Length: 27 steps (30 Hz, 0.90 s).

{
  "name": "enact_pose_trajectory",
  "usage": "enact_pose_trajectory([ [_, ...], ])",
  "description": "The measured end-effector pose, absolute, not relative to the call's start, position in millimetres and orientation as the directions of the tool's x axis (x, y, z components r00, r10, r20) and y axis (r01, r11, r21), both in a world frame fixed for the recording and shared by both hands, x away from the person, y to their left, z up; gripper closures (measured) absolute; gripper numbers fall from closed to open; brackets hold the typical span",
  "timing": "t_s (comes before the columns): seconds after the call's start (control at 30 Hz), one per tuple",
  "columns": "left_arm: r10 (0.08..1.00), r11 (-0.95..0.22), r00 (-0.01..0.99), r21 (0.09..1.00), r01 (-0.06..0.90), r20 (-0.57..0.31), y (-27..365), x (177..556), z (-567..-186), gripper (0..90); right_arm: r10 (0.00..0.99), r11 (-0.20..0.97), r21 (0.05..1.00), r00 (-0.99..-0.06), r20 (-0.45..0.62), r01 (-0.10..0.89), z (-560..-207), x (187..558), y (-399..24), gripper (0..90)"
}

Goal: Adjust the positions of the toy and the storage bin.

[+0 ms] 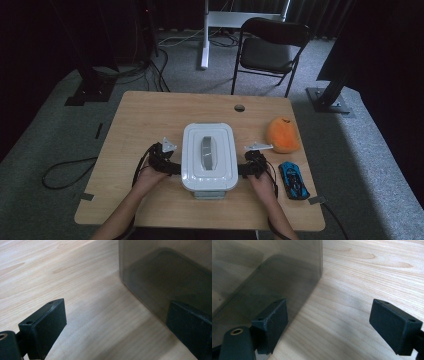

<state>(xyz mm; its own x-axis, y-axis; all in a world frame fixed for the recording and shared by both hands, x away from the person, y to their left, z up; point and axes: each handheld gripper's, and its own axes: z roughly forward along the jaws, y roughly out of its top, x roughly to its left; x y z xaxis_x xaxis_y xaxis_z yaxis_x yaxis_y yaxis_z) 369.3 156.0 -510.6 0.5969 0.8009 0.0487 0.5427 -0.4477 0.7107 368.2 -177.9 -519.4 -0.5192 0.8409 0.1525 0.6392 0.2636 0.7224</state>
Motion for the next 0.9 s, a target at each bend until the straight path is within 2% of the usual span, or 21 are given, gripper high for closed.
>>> enact_pose_trajectory([
  [0.9, 0.780, -0.468, 0.624, 0.707, 0.530, 0.049, 159, 344, -510, 3.5, 0.823, 0.297, 0.729, -0.553, 0.132, 0.617, -519, 335, -180, 14.5],
])
